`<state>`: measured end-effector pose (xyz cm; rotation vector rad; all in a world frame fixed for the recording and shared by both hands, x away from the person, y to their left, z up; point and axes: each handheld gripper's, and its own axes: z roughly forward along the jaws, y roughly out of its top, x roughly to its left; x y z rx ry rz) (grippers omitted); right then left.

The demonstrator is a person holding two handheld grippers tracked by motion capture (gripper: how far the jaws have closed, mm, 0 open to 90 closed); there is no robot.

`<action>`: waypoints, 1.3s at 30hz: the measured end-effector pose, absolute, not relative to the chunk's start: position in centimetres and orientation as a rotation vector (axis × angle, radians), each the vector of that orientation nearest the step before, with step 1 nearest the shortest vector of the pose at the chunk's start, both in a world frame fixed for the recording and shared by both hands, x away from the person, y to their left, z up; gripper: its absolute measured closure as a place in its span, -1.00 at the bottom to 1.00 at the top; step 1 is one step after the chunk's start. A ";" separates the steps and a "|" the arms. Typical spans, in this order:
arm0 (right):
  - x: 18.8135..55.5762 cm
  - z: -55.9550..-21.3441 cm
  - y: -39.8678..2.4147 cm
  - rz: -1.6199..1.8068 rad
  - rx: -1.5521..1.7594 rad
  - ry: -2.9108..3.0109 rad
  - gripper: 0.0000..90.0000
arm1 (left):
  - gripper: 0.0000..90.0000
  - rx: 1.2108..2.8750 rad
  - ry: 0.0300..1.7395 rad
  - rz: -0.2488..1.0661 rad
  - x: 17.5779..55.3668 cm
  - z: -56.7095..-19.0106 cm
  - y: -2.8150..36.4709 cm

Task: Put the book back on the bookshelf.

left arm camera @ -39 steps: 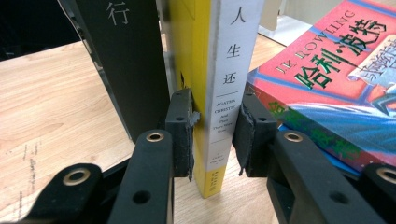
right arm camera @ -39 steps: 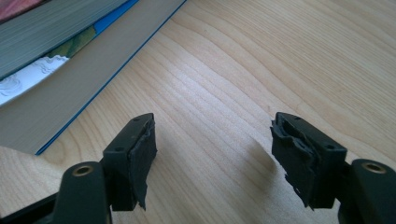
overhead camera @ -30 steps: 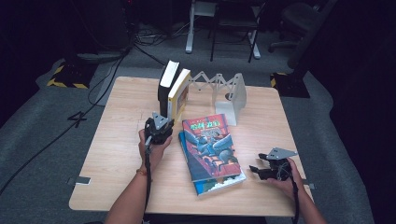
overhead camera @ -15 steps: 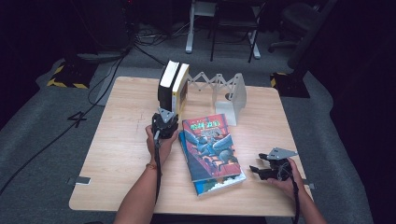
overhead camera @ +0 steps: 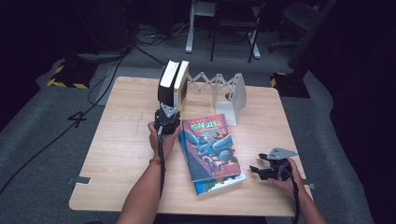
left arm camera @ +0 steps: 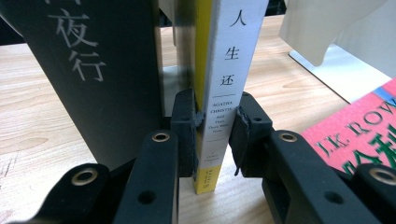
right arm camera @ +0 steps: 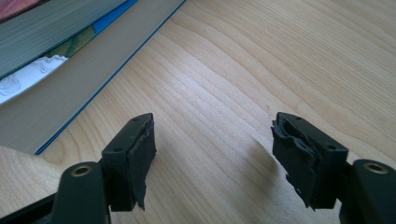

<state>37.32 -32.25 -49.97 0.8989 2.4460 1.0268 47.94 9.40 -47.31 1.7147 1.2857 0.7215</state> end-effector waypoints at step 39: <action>37.3 -49.9 -32.4 1.022 0.898 2.445 -0.31 | 0.59 1.767 1.290 0.696 48.9 -46.7 9.2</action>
